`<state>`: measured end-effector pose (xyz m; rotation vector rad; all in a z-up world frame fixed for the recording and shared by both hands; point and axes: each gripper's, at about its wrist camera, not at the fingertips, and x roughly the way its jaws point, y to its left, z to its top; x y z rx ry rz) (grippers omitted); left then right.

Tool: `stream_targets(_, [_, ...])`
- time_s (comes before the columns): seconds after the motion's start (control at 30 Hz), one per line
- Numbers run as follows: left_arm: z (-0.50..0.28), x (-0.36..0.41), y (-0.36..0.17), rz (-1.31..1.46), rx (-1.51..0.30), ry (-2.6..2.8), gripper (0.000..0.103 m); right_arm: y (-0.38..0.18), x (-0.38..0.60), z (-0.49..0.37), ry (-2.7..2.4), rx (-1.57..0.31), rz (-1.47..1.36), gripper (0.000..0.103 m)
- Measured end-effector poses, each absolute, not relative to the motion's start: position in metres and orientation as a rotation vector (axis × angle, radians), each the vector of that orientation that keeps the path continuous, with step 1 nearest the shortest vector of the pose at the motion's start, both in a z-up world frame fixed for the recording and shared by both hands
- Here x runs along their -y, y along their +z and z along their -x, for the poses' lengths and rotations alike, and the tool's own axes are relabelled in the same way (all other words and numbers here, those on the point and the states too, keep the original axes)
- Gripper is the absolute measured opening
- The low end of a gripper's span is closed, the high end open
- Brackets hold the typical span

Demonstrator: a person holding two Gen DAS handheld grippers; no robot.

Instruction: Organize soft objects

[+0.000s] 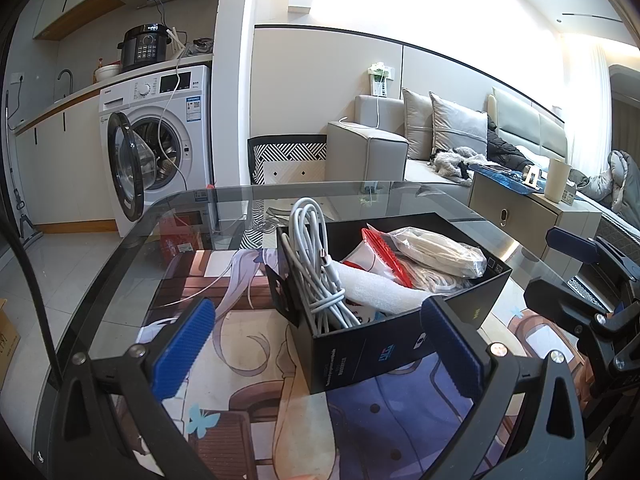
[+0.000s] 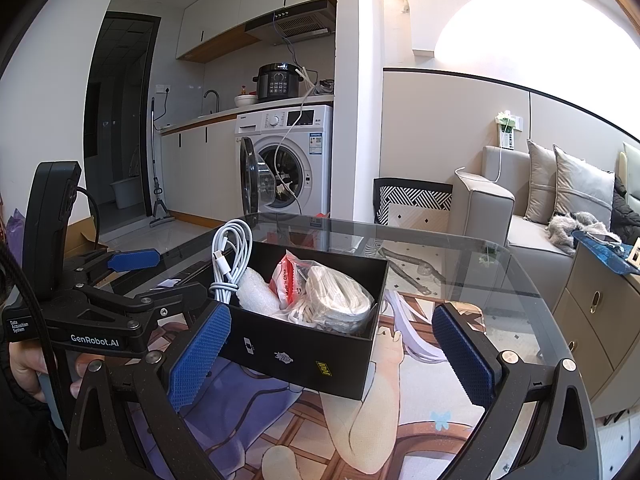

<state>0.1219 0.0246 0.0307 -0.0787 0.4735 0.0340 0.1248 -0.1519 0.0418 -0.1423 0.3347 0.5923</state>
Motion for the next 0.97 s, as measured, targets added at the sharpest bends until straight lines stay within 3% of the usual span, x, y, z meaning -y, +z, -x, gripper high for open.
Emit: stream_targets(0.97, [-0.1215,-0.0256,0.0319,0.071,-0.470,0.039,0.103,0.0410,0.1526,-0.1246,0.597,-0.337,0.143,0.103])
